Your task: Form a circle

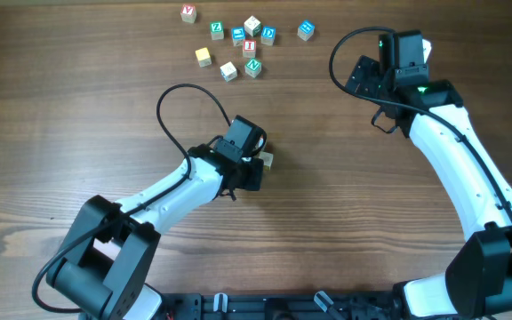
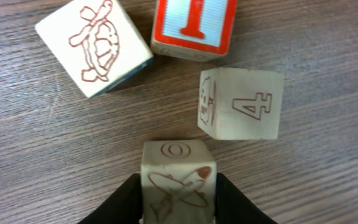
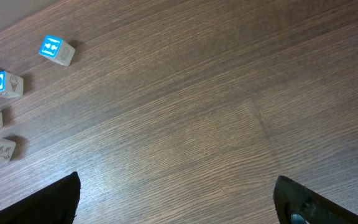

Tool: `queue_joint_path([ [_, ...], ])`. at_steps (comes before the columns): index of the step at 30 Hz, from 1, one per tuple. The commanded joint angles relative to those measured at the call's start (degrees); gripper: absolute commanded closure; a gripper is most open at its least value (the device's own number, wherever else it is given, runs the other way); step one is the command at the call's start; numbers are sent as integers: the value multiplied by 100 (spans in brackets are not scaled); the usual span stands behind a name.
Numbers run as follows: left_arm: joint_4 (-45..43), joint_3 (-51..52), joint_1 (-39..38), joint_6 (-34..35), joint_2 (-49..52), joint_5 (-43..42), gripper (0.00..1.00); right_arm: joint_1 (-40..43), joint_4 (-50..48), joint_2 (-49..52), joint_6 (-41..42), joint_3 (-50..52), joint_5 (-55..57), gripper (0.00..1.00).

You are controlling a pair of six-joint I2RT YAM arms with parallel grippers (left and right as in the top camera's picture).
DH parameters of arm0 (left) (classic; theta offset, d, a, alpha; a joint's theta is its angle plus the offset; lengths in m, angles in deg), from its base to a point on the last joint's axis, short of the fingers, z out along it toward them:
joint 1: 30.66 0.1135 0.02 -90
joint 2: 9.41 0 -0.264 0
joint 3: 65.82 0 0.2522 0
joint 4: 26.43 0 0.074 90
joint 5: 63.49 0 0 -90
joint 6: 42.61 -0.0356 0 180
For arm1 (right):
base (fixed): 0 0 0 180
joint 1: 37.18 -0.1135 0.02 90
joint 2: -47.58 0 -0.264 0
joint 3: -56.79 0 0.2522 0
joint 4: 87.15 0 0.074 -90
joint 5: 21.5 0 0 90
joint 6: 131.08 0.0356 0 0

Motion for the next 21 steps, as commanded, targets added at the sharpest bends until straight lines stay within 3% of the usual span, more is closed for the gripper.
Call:
queue_joint_path([
  [1, -22, 42, -17, 107, 76, 142, 56, -2, -11, 20, -70, -9, 79, 0],
  [3, -22, 42, -17, 105, 76, 142, 55, -2, -11, 20, -68, -9, 79, 0],
  [7, -22, 42, -17, 105, 76, 142, 71, -2, -11, 20, -68, -9, 79, 0],
  [21, -168, 42, -17, 105, 76, 144, 69, -2, -11, 20, -70, -9, 79, 0],
])
